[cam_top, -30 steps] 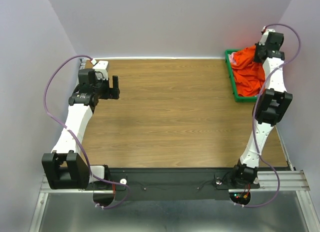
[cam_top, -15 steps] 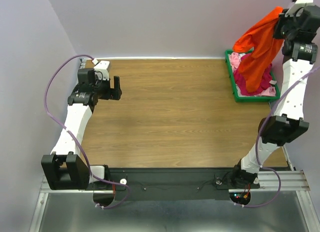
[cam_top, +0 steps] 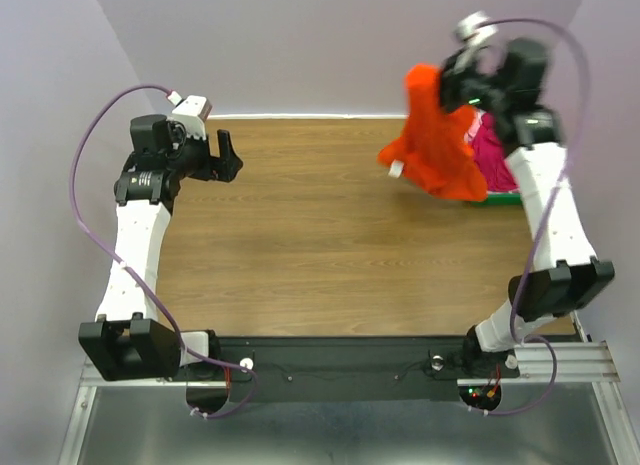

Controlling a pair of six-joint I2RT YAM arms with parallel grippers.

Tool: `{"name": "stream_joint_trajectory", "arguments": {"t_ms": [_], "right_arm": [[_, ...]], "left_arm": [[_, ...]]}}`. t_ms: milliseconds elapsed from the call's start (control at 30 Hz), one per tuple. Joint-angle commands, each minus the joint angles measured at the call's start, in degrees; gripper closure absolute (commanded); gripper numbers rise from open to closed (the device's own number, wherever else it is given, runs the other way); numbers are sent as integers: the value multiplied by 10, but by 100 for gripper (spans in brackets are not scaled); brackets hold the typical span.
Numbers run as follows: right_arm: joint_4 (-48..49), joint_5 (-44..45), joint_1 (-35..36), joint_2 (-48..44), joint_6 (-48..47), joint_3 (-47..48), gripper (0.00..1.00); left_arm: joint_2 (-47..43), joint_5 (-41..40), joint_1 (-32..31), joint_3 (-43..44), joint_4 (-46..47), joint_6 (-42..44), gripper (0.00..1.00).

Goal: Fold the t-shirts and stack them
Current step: Move the tshirt to the center of the board, then flatten the tshirt out

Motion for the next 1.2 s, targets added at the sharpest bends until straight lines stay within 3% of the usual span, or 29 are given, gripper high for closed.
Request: {"name": "stream_joint_trajectory", "arguments": {"t_ms": [0, 100, 233, 367, 467, 567, 633, 733, 967, 1000, 1067, 1133, 1167], "right_arm": [[5, 40, 167, 39, -55, -105, 58], [-6, 114, 257, 98, -53, -125, 0], [-45, 138, 260, 125, -16, -115, 0], [-53, 142, 238, 87, -3, -190, 0], [-59, 142, 206, 59, 14, -273, 0], [-58, 156, 165, 54, 19, -344, 0], [-58, 181, 139, 62, 19, -374, 3], [-57, 198, 113, 93, 24, -385, 10], [-50, 236, 96, 173, 22, -384, 25], [-48, 243, 96, 188, 23, -384, 34], [-48, 248, 96, 202, 23, -383, 45], [-49, 250, 95, 209, 26, -389, 68], [-50, 250, 95, 209, 26, -391, 76]], "left_arm": [[5, 60, 12, 20, -13, -1, 1], [16, 80, 18, 26, -26, 10, 1], [25, 87, 20, 29, -54, 49, 1], [11, 127, 16, -5, -68, 119, 1], [6, 104, -19, -38, -74, 172, 1], [10, 30, -114, -87, -42, 195, 3], [29, -11, -176, -122, -19, 188, 6], [82, -63, -213, -138, 12, 171, 11], [189, -94, -248, -139, 35, 144, 26], [205, -103, -249, -139, 39, 144, 30], [222, -124, -248, -136, 42, 145, 42], [252, -169, -245, -123, 40, 157, 70], [260, -191, -241, -109, 35, 161, 93]]}}
